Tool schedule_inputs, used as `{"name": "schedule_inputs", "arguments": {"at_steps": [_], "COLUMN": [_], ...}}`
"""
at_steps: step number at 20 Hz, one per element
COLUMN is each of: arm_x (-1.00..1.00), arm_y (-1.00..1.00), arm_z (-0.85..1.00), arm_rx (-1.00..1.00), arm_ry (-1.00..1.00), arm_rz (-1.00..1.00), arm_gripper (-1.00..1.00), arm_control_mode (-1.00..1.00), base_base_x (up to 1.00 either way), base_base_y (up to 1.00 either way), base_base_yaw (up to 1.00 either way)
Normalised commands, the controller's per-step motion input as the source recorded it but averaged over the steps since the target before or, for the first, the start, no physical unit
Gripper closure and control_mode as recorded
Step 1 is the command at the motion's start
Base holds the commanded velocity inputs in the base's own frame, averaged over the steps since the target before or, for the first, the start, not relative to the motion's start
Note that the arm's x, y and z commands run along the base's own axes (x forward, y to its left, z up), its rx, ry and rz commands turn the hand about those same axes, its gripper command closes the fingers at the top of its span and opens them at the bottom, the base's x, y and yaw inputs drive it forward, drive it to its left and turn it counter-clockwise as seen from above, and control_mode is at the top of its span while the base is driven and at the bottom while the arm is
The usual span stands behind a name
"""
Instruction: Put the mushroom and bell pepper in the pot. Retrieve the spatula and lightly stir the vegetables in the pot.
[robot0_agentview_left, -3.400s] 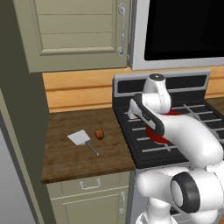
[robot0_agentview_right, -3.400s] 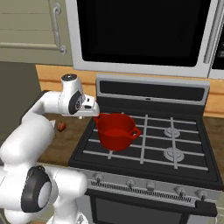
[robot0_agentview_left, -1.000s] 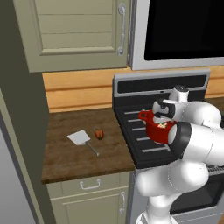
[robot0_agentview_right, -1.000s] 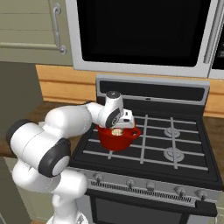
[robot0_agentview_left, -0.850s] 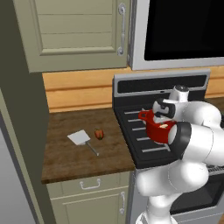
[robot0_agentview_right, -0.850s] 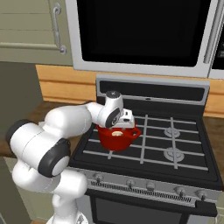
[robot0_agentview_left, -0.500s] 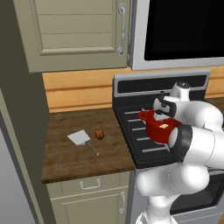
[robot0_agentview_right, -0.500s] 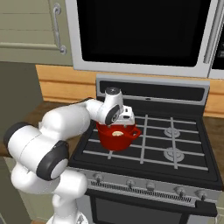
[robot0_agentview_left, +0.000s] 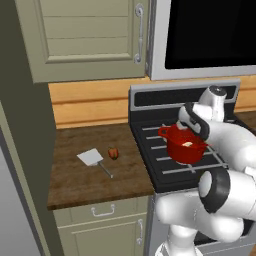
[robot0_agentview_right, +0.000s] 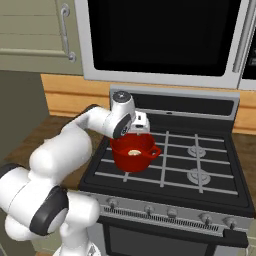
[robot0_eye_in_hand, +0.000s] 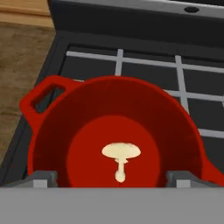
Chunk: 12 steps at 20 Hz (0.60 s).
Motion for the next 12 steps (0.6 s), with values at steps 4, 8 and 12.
{"name": "schedule_inputs", "arguments": {"at_steps": [4, 8, 12], "arm_x": [-0.22, -0.18, -0.08], "arm_y": [0.52, 0.57, 0.38], "arm_z": [0.53, 0.52, 0.13], "arm_rx": [0.02, 0.03, 0.00], "arm_ry": [-0.23, -0.16, -0.04], "arm_rz": [0.00, 0.00, 0.00], "arm_gripper": [-1.00, -1.00, -1.00], "arm_control_mode": [-1.00, -1.00, -1.00], "base_base_x": [0.00, 0.00, 0.00], "base_base_y": [0.00, 0.00, 0.00], "base_base_yaw": [0.00, 0.00, 0.00]}}
